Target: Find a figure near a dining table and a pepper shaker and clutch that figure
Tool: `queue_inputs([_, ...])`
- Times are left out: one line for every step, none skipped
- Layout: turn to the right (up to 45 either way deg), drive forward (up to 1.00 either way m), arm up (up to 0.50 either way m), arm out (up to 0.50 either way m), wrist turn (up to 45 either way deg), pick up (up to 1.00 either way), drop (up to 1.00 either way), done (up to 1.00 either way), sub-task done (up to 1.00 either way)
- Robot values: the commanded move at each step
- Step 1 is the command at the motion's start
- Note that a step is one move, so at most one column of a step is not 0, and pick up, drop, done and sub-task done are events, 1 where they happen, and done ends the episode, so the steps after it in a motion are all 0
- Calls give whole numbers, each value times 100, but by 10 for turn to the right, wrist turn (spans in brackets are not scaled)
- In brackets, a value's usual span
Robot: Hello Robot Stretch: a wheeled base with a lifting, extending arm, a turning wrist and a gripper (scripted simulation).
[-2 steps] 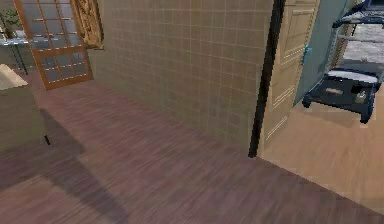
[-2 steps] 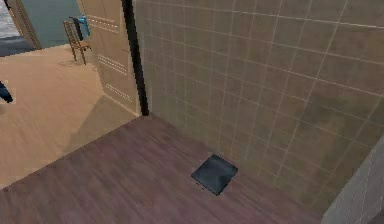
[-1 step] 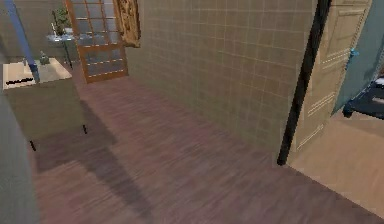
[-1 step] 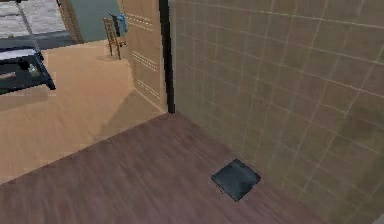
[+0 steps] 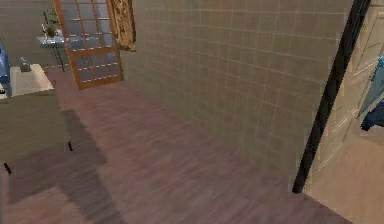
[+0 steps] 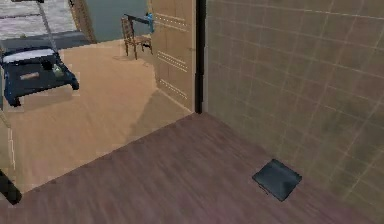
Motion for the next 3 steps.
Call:
queue_inputs([-240,0,0,0,0,0,0,0,0])
queue_inputs([0,100,0,0,0,0,0,0,0])
queue_inputs([-30,0,0,0,0,0,0,0,0])
